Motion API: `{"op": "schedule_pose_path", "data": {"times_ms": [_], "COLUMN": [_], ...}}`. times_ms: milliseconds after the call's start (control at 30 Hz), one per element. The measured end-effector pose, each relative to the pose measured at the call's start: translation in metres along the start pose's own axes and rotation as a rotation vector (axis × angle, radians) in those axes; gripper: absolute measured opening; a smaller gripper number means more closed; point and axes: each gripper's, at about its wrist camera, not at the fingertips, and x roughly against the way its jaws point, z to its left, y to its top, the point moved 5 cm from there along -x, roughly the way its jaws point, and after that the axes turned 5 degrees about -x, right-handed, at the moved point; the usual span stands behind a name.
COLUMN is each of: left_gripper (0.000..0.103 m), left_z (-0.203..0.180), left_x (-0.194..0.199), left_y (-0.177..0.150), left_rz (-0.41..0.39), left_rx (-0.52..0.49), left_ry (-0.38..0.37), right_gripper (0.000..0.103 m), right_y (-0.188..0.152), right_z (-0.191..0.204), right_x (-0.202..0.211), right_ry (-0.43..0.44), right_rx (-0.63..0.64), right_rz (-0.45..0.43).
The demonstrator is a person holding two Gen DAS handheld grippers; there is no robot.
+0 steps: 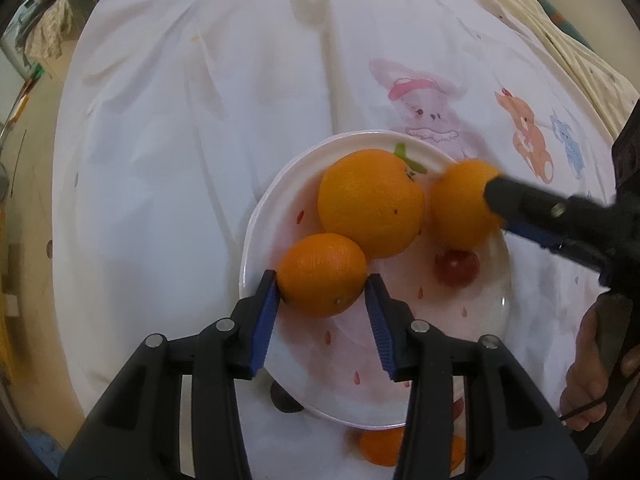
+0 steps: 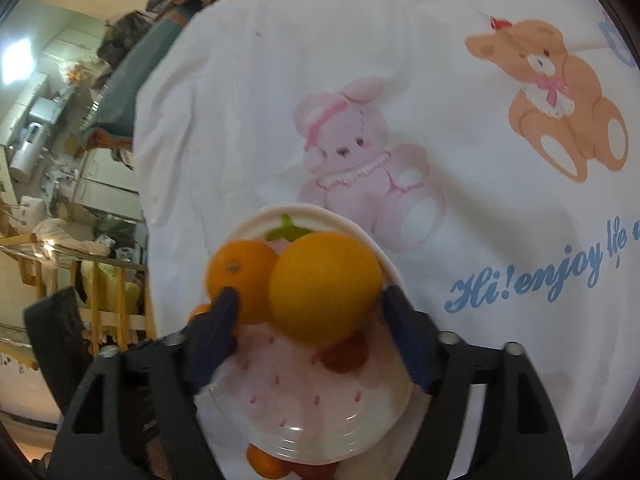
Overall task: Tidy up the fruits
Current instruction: 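Carry the large orange onto the plate and open right gripper while left places tangerine, then reach the left gripper to the dark plum beside the plate and grasp it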
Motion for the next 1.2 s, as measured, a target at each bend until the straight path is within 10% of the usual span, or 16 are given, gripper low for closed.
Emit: {"op": "schedule_pose_path", "data": {"times_ms": [167, 1200], "left_gripper": [0.083, 0.084], "left_z": [-0.002, 0.022], "left_x": [0.009, 0.075], "left_y": [0.001, -0.014], "left_rz": [-0.024, -0.159], "left_rx": [0.001, 0.078], "left_ry": [-0.005, 0.014], "right_gripper": [0.083, 0.083], "right_y": [0.0, -0.034], "right_z": [0.005, 0.019], "right_x": [0.008, 0.059], "right_ry": [-0.005, -0.05], "right_rx": [0.034, 0.072], "right_rz": [-0.012, -0.047]}}
